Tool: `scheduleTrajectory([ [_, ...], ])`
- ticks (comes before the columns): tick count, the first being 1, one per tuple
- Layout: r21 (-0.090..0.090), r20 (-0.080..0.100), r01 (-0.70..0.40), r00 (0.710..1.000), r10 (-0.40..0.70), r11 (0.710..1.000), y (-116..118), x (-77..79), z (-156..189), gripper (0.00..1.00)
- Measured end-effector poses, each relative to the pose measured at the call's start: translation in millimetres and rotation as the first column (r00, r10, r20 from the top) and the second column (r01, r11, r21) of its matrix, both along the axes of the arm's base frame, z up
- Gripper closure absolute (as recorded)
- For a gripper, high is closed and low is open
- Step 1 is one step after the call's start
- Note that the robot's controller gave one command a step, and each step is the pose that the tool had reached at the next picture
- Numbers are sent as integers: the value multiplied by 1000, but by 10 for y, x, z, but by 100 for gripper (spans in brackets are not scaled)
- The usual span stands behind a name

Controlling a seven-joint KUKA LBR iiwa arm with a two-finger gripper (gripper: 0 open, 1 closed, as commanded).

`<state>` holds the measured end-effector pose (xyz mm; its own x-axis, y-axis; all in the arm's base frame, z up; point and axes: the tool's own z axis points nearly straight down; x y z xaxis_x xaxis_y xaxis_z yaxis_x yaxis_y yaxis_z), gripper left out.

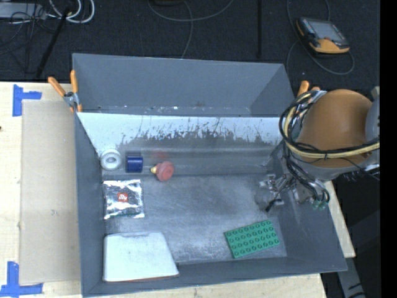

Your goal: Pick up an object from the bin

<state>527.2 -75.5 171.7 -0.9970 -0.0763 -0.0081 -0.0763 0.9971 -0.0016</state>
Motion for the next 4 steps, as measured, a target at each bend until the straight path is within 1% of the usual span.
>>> scheduleTrajectory([
  [1, 2, -8, 3, 1000, -3, 1000, -2, -18, -45, 0],
  [2, 4, -16, -150, 989, 150, 989, 67, -298, -1052, 0],
  [3, 0, -5, -148, 989, 148, 989, 60, -257, -992, 100],
  [4, 1, -7, -149, 989, 149, 989, 64, -270, -1016, 0],
])
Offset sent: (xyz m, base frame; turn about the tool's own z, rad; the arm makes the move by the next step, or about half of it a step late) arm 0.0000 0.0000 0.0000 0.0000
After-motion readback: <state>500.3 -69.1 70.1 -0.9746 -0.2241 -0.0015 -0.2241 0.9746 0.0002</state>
